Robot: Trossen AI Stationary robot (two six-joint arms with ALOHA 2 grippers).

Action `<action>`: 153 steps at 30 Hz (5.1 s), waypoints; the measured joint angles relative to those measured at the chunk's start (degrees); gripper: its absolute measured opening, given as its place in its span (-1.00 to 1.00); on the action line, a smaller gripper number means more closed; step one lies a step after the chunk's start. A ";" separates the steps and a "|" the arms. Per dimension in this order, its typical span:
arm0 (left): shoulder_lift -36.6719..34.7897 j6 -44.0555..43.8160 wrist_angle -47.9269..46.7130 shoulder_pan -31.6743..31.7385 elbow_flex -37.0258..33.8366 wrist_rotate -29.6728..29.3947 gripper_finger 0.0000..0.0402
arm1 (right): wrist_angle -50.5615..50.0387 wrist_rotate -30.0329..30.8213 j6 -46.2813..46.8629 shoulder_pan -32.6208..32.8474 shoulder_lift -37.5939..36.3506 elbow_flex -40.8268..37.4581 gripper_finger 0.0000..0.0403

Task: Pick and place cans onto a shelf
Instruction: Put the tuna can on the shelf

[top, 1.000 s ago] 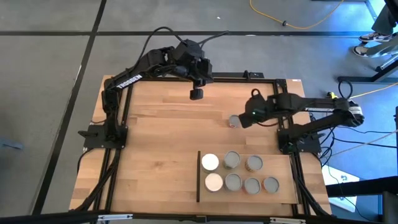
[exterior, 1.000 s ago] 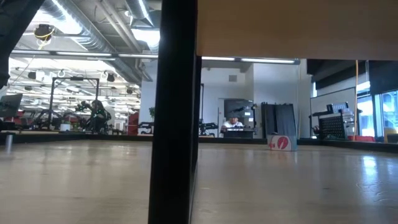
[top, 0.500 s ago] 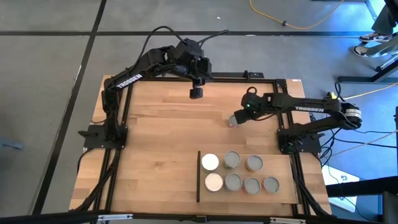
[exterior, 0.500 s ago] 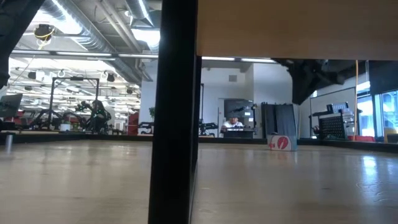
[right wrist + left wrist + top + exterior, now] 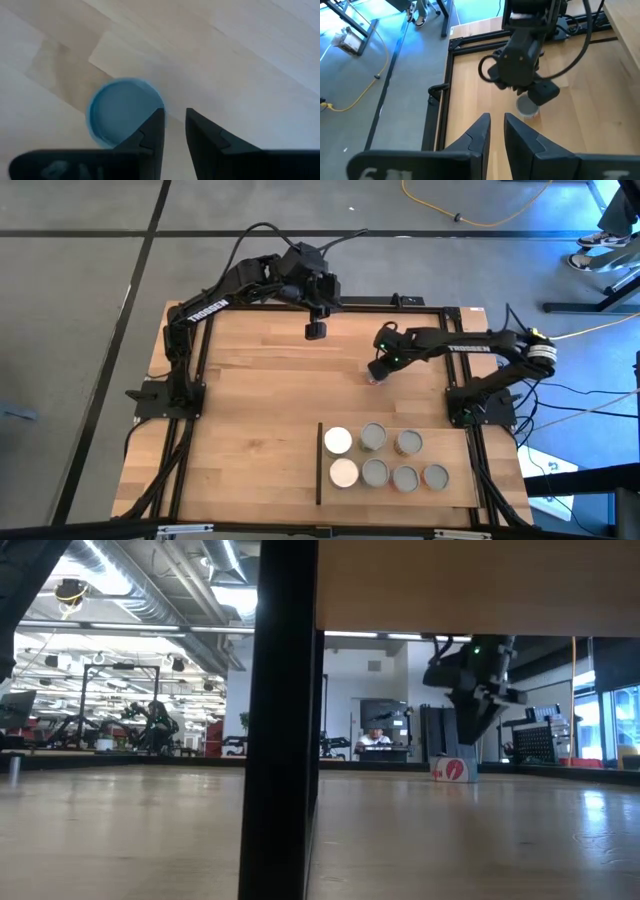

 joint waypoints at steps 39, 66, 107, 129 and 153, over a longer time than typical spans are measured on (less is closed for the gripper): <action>-0.02 3.26 -0.13 0.07 0.00 -0.02 -0.79 | 4.05 -1.79 -7.49 -0.06 8.38 0.24 -0.94; -0.02 10.78 -12.84 1.83 0.00 7.82 -0.83 | -44.86 -1.33 -16.31 8.93 7.53 36.75 -0.99; -0.02 17.08 -19.47 2.89 0.01 18.77 -0.91 | -51.08 -21.76 22.59 49.31 -14.30 35.40 -0.99; -0.02 16.52 -19.41 2.86 0.01 18.75 -0.91 | -42.64 -18.33 24.06 52.94 -15.53 18.12 -0.99; -0.02 15.10 -19.41 2.78 0.00 18.42 -0.91 | -41.72 -20.42 23.70 52.90 -15.44 18.06 -0.83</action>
